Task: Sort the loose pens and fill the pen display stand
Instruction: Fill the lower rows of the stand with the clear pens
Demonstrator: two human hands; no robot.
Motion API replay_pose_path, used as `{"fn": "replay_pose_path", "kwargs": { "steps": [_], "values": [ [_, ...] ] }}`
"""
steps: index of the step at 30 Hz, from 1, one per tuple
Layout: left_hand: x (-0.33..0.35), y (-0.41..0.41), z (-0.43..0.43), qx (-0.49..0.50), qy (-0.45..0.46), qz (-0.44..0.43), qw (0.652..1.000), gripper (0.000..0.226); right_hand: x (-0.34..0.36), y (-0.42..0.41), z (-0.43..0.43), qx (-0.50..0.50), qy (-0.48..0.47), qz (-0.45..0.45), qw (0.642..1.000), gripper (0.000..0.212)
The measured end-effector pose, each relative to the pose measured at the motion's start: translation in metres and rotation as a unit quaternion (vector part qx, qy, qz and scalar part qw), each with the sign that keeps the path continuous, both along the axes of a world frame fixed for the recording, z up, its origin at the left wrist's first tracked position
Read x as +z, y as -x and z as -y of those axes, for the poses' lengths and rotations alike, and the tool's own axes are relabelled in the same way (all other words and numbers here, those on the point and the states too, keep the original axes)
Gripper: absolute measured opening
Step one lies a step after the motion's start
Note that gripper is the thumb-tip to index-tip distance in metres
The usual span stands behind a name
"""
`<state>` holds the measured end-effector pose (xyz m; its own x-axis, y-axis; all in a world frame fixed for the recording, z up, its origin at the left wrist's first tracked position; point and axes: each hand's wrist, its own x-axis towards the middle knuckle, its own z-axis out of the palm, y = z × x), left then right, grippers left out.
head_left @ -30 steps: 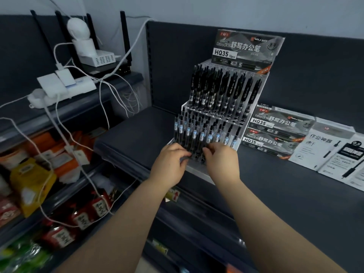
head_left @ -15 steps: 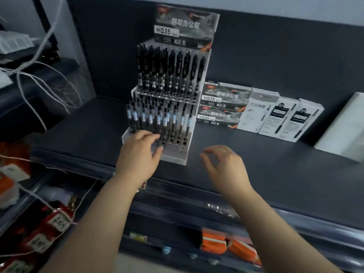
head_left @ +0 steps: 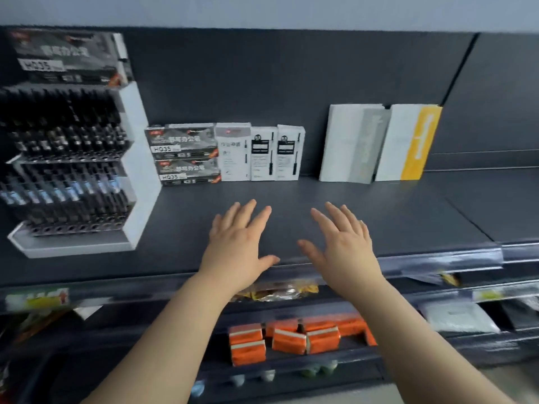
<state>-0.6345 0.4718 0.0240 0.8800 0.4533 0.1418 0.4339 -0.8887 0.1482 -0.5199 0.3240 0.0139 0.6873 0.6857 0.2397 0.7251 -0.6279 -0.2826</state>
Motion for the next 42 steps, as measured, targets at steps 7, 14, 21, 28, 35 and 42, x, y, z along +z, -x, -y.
{"fn": "replay_pose_path", "kwargs": {
  "steps": [7, 14, 21, 28, 35, 42],
  "values": [
    [0.004, -0.128, 0.150, -0.047, 0.021, -0.028, 0.998, 0.087, 0.002, -0.112, 0.159, -0.052, 0.017, -0.016, 0.998, 0.062],
    [-0.001, -0.224, 0.232, -0.056, 0.040, -0.049, 0.996, 0.083, 0.001, -0.207, 0.249, -0.079, 0.045, -0.036, 0.995, 0.062],
    [-0.009, -0.333, 0.257, -0.090, 0.058, -0.056, 0.993, 0.079, -0.014, -0.303, 0.276, -0.101, 0.060, -0.050, 0.992, 0.062],
    [-0.018, -0.459, 0.283, -0.160, 0.087, -0.083, 0.980, 0.078, -0.018, -0.406, 0.315, -0.171, 0.093, -0.059, 0.979, 0.062],
    [-0.018, -0.546, 0.325, -0.201, 0.079, -0.119, 0.969, 0.076, -0.028, -0.502, 0.369, -0.249, 0.087, -0.064, 0.963, 0.062],
    [-0.026, -0.629, 0.406, -0.221, 0.126, -0.158, 0.954, 0.074, -0.038, -0.612, 0.446, -0.286, 0.048, -0.063, 0.955, 0.061]
  ]
}}
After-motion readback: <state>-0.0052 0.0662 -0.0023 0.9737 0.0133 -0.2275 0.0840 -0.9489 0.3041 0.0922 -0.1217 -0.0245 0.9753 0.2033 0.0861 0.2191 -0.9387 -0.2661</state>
